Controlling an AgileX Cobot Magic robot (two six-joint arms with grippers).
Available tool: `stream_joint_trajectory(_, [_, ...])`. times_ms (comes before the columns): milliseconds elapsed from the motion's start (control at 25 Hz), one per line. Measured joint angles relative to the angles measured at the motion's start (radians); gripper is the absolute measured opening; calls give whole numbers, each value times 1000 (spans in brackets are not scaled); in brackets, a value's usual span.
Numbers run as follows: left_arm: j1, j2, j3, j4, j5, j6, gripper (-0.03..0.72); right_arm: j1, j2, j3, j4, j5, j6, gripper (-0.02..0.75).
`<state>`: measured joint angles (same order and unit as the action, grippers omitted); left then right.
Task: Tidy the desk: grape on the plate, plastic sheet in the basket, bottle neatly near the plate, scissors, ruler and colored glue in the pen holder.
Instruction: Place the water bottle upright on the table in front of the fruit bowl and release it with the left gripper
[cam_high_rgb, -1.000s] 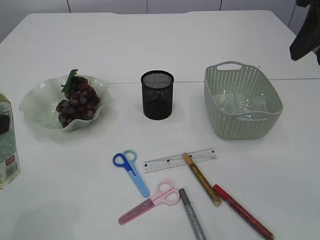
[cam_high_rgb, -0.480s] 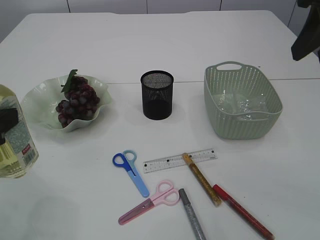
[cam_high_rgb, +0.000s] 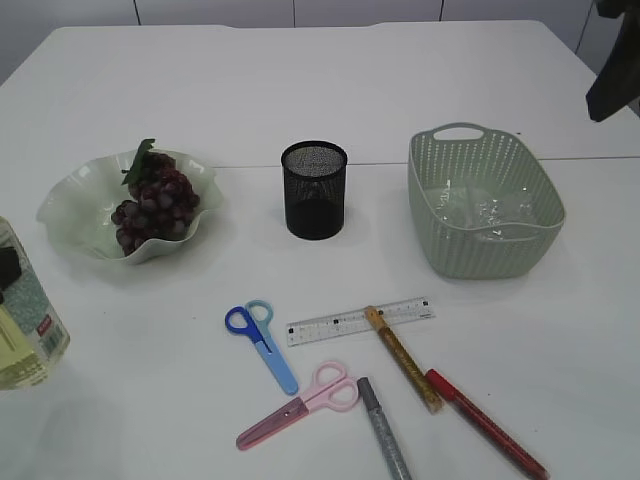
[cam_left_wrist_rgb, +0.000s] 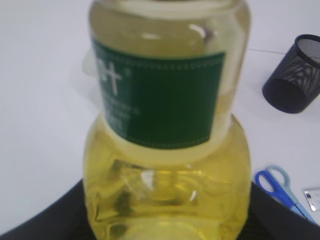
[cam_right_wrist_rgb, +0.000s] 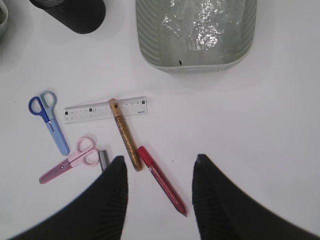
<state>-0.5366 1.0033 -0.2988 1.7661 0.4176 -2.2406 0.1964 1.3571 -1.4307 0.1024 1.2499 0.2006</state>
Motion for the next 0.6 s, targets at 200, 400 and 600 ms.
stream_joint_trajectory(200, [-1,43,1,14,-52,-7,423,0,0,0,-11,0,0,319])
stream_joint_trajectory(400, [-2,151,1,16,12,-22,423,0,0,0,-11,0,0,319])
stream_joint_trajectory(600, [-2,194,-21,16,69,-35,422,0,0,0,-22,0,-6,318])
